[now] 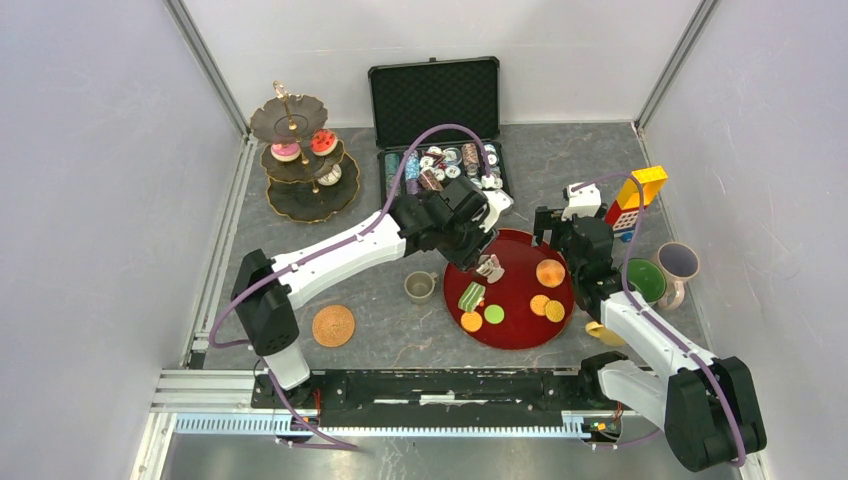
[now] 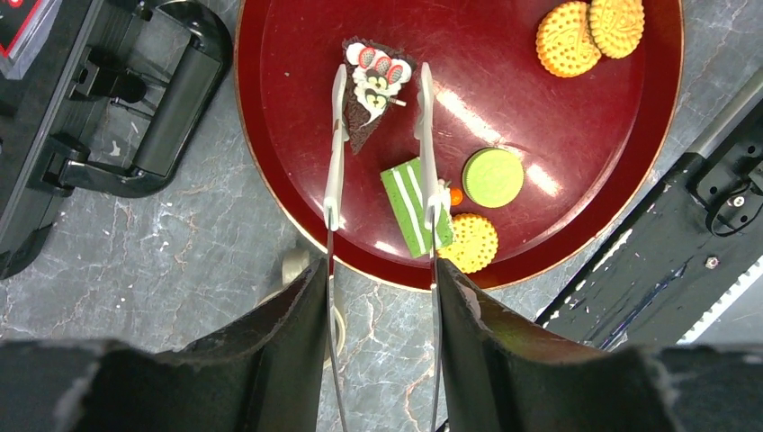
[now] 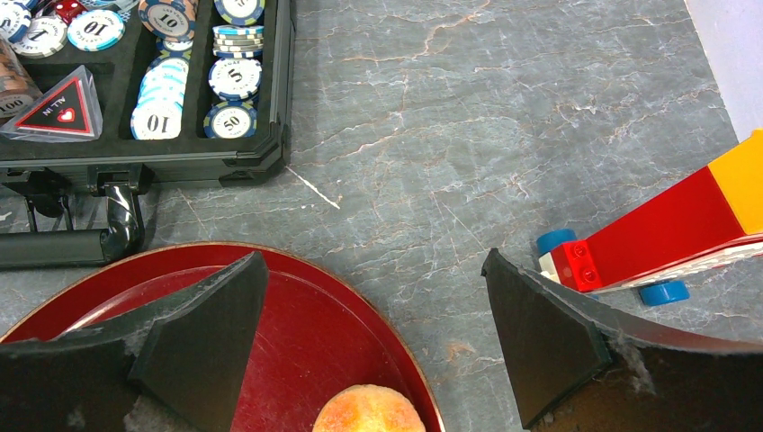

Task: Serve the afternoon tea
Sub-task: Pick up the desert from the tray.

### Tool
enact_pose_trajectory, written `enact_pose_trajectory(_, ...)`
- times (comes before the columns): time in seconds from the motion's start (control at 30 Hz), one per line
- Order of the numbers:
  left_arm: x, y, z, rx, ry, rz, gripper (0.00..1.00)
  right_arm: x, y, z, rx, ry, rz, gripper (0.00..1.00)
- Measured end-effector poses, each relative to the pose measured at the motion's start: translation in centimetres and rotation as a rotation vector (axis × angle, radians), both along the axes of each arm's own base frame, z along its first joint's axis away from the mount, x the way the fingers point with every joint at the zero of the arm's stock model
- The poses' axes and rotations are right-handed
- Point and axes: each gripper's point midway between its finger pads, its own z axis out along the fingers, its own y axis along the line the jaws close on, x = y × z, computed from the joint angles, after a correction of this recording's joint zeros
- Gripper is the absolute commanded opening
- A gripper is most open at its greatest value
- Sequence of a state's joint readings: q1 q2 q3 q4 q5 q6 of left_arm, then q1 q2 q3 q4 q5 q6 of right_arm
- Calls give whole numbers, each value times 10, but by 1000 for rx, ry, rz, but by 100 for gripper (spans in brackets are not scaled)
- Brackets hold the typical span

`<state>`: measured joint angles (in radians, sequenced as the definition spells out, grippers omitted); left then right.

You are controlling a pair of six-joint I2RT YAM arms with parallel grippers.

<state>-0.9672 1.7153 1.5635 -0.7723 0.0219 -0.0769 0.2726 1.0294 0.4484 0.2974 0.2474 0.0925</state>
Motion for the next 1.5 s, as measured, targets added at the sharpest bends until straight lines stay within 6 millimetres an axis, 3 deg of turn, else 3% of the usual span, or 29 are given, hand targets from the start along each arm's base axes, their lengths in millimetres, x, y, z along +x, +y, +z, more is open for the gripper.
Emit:
enact_pose_trajectory(0.23, -5, -3, -7, 17, -18, -19, 49, 0, 0, 0, 0, 0, 0, 98)
enact_pose_trajectory(0.67, -18, 15, -46, 114, 21, -18, 48, 0, 0, -1, 0, 4, 1, 98)
enact_pose_trajectory(0.87, -20, 8, -51, 115, 18, -31, 39, 0, 0, -2, -1, 7, 1, 98)
enact_pose_trajectory(1.33, -17, 8, -54, 116, -29, -3, 3, 0, 0, -2, -1, 7, 1, 98)
enact_pose_trajectory(1.5, -16, 12, -46, 96, -56, 16, 2, 0, 0, -2, -1, 7, 1, 98)
